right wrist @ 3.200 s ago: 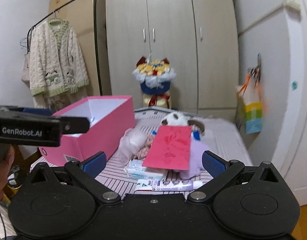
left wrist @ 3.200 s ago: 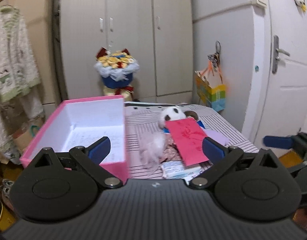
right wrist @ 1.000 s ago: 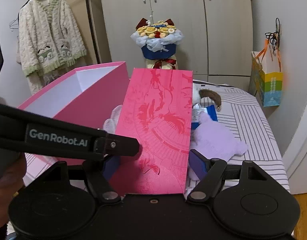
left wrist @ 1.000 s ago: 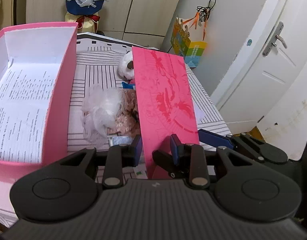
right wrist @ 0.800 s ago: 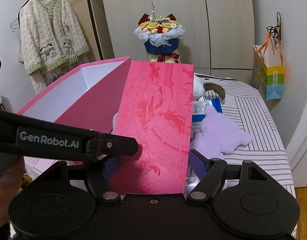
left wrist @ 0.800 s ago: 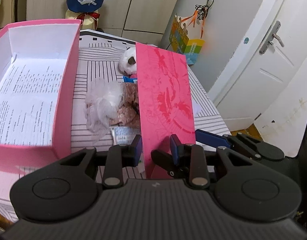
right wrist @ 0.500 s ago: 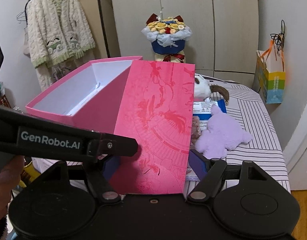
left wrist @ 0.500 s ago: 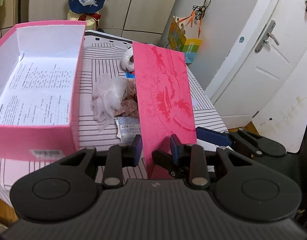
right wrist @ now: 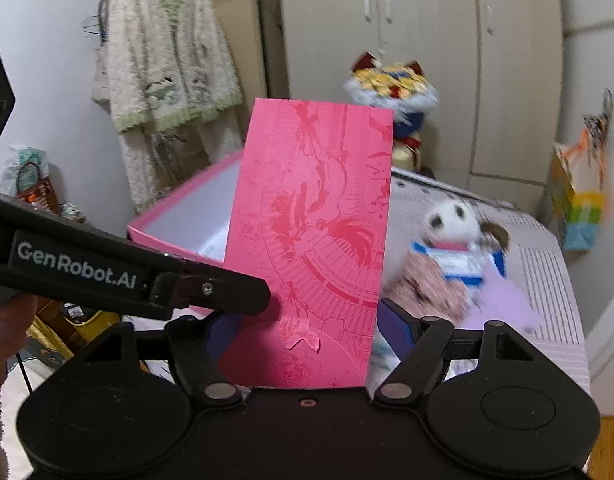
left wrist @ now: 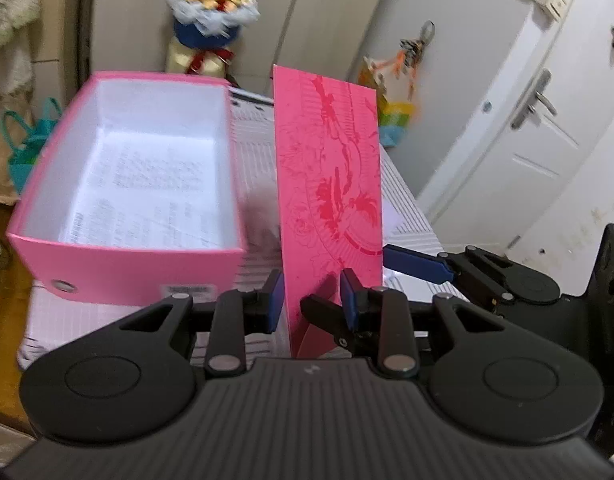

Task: Organize soft objects
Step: 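Carry the red envelope with the left gripper and lay it in the pink box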

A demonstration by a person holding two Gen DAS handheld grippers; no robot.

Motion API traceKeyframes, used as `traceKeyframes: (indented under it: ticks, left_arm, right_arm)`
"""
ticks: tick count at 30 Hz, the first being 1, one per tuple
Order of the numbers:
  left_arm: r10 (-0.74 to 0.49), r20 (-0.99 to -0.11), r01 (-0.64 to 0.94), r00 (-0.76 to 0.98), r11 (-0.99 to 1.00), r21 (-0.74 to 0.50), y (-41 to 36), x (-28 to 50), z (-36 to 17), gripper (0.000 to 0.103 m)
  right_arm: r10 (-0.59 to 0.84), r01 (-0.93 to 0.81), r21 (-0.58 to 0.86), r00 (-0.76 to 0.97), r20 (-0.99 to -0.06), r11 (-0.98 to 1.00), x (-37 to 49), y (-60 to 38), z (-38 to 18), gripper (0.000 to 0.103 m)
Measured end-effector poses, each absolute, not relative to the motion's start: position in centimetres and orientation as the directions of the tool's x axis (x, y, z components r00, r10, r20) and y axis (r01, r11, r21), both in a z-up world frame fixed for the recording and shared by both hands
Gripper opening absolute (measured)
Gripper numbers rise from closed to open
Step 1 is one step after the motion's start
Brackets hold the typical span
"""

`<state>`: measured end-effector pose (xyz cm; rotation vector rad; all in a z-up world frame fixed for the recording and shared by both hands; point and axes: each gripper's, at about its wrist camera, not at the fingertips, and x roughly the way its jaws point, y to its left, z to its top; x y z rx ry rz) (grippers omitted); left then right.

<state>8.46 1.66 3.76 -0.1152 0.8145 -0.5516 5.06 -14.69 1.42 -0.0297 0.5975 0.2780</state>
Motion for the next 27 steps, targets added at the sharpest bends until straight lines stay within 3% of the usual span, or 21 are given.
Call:
traceKeyframes:
  ticks: [14,27]
  left_arm:
    - [-0.452,-0.626,0.341,0.636,0.892,-0.298,8.0,15.0,5.9,0.029]
    - [-0.374,-0.684,0.221,0.626,0.927,-0.304,10.8,24.8,3.4,0.029]
  right_arm:
    - [0.299,-0.324,0.055,0.778,-0.552,0.945,12.7,-8.2,3.2,0.080]
    - [0.346,-0.307,0.174,0.699,-0.626,0.936,23.6,-5.1,0.5,0.080]
